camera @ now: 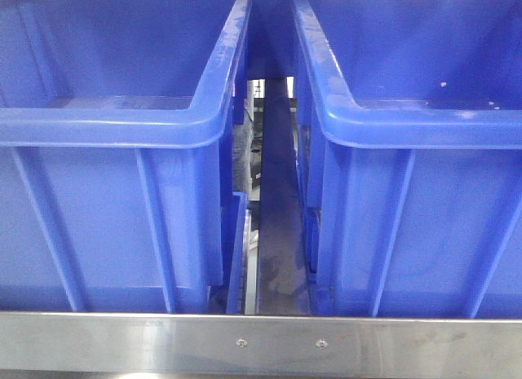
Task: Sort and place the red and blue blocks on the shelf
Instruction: 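Open both grippers to drop each cube into its blue bin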
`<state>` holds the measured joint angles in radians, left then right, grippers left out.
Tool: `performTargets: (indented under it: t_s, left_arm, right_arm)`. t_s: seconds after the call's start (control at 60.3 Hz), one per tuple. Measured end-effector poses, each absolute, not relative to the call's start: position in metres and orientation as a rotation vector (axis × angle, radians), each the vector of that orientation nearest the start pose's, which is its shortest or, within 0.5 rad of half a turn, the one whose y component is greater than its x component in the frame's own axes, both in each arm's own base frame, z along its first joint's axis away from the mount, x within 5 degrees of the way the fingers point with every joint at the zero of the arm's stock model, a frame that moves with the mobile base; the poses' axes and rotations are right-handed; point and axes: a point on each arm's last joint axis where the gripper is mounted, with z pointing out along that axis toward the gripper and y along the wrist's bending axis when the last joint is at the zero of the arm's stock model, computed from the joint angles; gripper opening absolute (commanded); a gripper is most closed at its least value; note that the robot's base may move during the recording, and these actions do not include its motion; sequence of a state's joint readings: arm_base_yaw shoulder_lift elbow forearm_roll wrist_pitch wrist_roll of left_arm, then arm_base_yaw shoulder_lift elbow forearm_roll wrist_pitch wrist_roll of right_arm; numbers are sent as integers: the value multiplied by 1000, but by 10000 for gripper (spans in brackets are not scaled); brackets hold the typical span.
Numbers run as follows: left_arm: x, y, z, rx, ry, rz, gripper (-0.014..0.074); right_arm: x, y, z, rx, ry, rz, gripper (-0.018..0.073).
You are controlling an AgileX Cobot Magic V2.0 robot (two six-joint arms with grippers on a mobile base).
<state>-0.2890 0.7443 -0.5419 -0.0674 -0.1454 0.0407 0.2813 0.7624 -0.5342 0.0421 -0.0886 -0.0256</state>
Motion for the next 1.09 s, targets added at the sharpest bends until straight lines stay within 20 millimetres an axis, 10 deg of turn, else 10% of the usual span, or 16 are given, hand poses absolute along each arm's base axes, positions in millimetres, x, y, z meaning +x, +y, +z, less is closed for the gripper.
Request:
performTargets:
  t_s: [1.094]
  left_arm:
    - [80,-12,303,88,1547,-134,124]
  right_arm:
    - [83,3,304,12,1584,70,53]
